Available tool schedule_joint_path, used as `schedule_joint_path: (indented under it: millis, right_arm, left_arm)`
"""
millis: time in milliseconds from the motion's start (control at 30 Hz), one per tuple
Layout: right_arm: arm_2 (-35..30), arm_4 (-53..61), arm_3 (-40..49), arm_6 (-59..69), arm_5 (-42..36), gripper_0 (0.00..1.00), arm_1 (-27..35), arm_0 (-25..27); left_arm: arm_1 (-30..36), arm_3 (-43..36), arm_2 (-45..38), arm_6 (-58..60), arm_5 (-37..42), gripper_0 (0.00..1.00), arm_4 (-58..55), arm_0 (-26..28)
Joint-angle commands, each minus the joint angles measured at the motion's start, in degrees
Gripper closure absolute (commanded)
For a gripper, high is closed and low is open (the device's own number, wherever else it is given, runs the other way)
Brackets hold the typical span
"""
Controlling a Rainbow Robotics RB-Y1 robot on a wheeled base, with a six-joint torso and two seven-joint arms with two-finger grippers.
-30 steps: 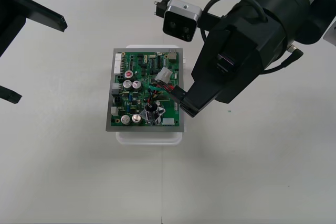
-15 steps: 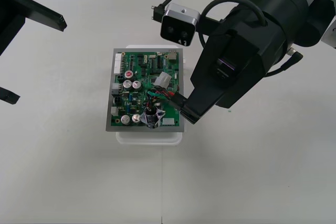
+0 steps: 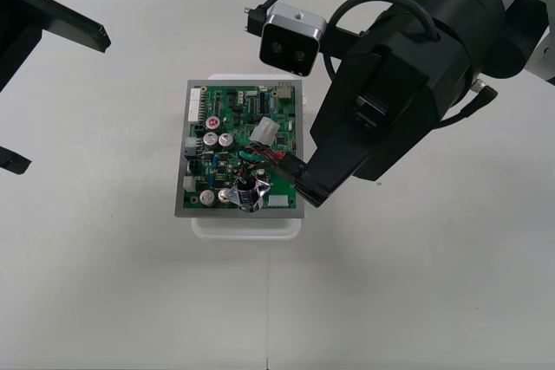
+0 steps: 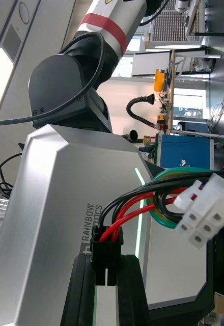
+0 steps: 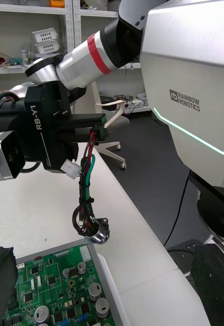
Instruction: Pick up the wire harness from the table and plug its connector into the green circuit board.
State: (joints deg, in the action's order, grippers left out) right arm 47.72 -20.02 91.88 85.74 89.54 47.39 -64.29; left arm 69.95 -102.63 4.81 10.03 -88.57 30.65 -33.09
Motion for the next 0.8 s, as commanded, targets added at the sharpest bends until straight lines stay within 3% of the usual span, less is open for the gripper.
schedule_joint_path:
  millis: [33, 800]
  right_arm:
    - [0.8, 1.1, 2.2, 1.7, 0.5, 1.00, -0.7, -2.4]
    - [1.3, 1.1, 2.9, 1.7, 0.5, 1.00, -1.4, -2.3]
  left_arm:
    - [-1.1, -1.5, 0.8, 4.6, -1.4, 0.00, -1.1, 0.4]
    - [-4.5, -1.5, 6.6, 7.0, -1.4, 0.00, -2.6, -5.0]
